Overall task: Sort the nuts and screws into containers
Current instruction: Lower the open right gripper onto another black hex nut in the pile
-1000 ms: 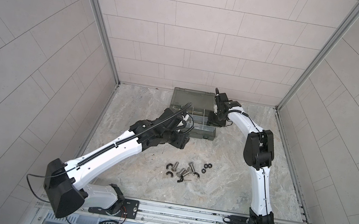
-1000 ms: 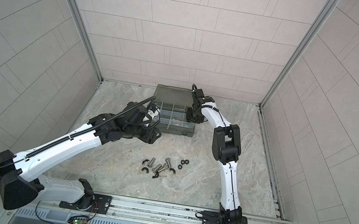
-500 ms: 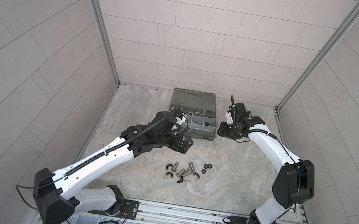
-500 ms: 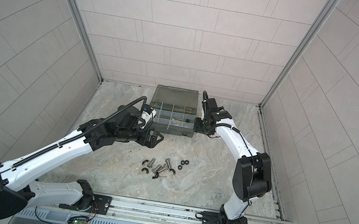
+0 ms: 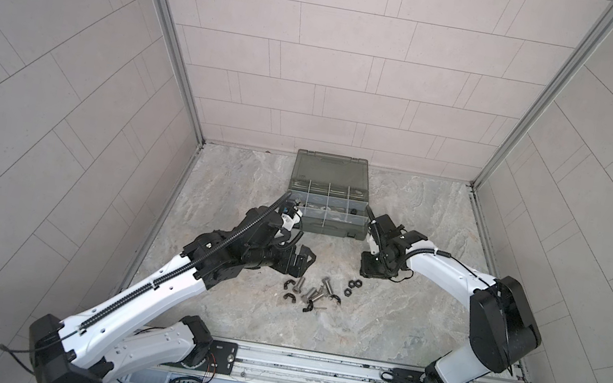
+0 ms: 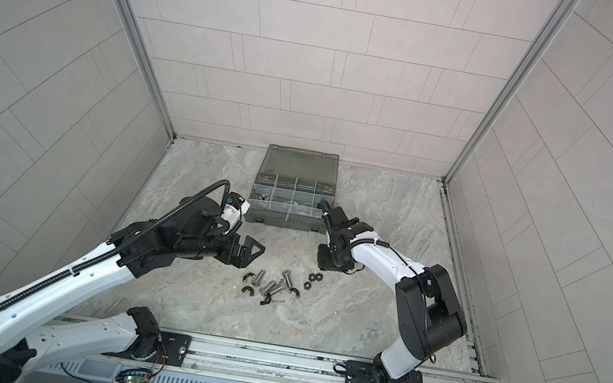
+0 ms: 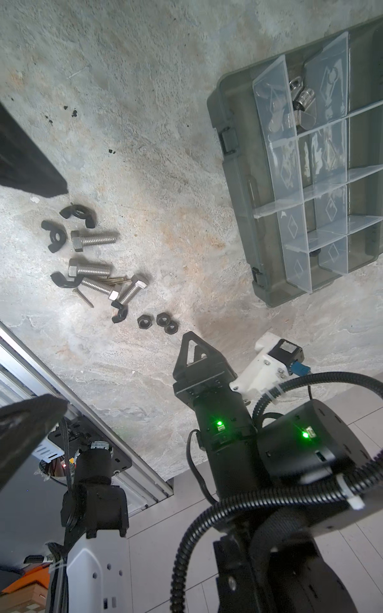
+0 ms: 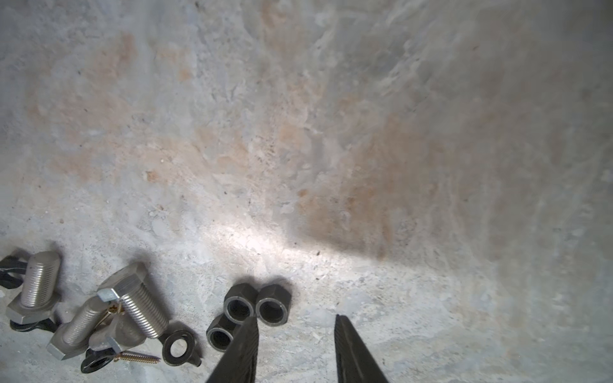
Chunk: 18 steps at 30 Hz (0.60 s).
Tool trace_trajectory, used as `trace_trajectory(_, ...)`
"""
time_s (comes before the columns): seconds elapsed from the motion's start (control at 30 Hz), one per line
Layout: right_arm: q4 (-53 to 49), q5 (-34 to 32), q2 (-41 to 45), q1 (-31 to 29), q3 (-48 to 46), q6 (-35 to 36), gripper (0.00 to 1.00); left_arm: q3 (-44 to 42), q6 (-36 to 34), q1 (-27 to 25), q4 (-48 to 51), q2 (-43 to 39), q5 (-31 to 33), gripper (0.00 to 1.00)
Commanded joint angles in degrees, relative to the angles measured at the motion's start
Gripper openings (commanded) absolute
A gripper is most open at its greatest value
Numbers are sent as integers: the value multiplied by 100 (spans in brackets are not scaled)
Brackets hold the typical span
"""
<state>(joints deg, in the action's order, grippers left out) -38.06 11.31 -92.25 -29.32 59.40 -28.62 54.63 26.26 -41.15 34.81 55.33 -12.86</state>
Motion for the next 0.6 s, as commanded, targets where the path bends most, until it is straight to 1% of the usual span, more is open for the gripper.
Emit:
trace_trajectory(0.0,164,-184,80,-118,-150,-135,40,-124,111,18,149,-178,114,100)
trace_trajectory(0.27,377,-208,-52,-261,-397,-202,40,-298,154,19,272,-444,229,100)
trace_trajectory(0.57,515,-167,-255,-279,-457,-192,40,-350,204,19,263,-474,264,100)
